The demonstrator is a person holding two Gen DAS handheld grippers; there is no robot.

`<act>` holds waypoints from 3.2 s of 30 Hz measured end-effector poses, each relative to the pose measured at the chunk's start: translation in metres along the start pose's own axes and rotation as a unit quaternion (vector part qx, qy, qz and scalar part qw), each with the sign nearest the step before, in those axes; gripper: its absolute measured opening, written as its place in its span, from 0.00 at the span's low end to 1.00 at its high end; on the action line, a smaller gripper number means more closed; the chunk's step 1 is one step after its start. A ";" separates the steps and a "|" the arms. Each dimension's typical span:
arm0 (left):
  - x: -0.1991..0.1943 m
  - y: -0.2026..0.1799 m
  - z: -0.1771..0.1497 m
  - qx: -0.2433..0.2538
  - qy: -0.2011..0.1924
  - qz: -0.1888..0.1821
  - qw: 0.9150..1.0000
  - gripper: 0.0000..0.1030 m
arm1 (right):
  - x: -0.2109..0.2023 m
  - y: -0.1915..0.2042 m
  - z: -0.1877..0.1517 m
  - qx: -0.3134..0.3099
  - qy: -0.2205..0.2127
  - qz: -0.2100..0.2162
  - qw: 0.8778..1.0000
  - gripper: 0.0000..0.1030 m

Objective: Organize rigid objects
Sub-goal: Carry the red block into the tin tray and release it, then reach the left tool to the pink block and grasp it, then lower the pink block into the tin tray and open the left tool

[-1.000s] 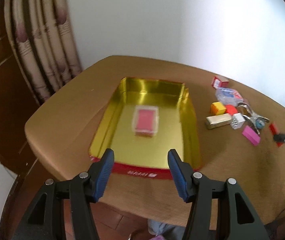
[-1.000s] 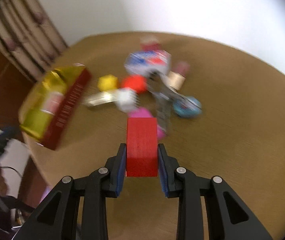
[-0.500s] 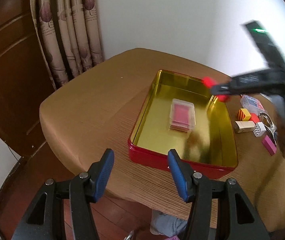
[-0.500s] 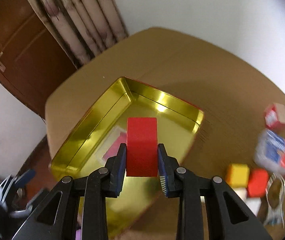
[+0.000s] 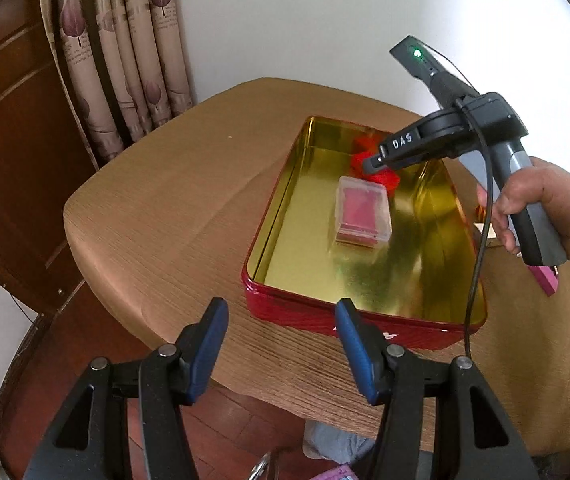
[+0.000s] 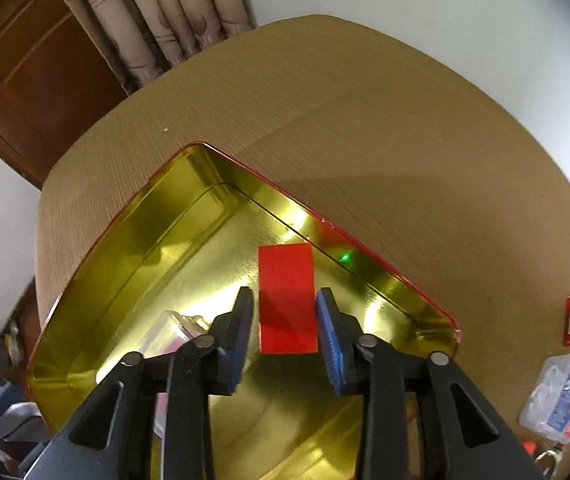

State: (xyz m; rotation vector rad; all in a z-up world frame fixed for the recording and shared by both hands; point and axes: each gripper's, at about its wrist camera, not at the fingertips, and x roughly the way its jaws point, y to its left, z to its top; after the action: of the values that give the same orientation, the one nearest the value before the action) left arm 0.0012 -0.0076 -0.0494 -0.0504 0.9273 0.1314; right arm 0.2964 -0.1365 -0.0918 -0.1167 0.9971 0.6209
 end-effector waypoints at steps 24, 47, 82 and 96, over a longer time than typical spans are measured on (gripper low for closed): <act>-0.048 -0.110 -0.023 0.170 -0.031 -0.131 0.976 0.55 | -0.201 -0.154 -0.363 0.232 -0.167 -0.351 0.892 0.64; 0.083 -0.290 0.050 0.019 0.201 -0.136 0.970 0.55 | -0.215 -0.170 -0.403 0.255 -0.258 -0.231 0.903 0.77; 0.030 -0.268 -0.003 0.089 0.130 -0.126 0.979 0.29 | -0.224 -0.182 -0.419 0.288 -0.293 -0.186 0.893 0.89; -0.015 -0.097 0.066 0.037 0.053 -0.041 0.997 0.29 | -0.214 -0.177 -0.409 0.274 -0.251 -0.226 0.900 0.89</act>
State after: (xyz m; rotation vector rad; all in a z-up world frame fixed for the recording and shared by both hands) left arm 0.0581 -0.0988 0.0005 -0.0261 1.0341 0.0184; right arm 0.0025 -0.5254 -0.1765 0.2951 0.5750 -0.0800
